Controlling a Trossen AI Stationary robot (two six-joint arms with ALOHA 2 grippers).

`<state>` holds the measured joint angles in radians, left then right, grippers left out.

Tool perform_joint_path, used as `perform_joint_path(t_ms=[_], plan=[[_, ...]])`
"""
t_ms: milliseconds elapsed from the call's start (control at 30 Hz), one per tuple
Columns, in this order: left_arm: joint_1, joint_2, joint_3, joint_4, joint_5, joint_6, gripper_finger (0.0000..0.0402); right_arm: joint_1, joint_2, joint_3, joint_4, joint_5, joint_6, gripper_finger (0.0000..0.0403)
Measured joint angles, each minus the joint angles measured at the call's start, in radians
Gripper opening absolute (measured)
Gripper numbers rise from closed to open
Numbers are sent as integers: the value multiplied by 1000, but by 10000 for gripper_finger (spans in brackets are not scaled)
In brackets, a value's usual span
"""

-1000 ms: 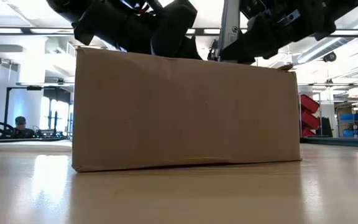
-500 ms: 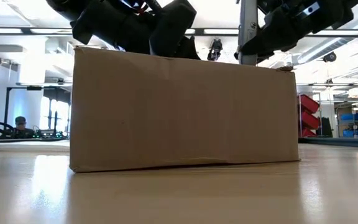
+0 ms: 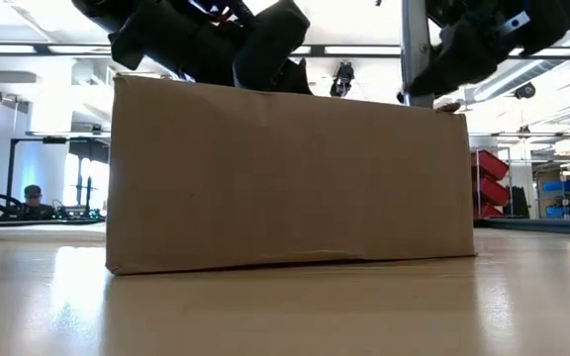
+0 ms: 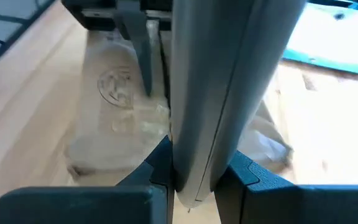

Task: Pack items into zip bag
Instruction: Open the brown box using the silver cutter blade

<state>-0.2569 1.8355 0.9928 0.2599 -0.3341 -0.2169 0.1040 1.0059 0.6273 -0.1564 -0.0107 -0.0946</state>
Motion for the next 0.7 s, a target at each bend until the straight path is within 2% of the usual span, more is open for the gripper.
perform_joint_path(t_ms=[167,300,367,467,600,700], plan=[[0,-18,-1,-9,2,5,120,5,-63,-5,15,69,56,52],[1,-63,-5,8,8,70,121,49,-95,-48,59,220,153,52],[9,-80,-6,63,7,124,120,98,-101,-94,140,299,199,52],[40,-84,-4,171,24,186,120,180,-101,-166,304,473,280,52],[109,-45,-4,236,128,208,121,294,-74,-256,505,756,395,52],[155,-19,-4,284,182,209,119,356,-35,-313,676,890,478,52]])
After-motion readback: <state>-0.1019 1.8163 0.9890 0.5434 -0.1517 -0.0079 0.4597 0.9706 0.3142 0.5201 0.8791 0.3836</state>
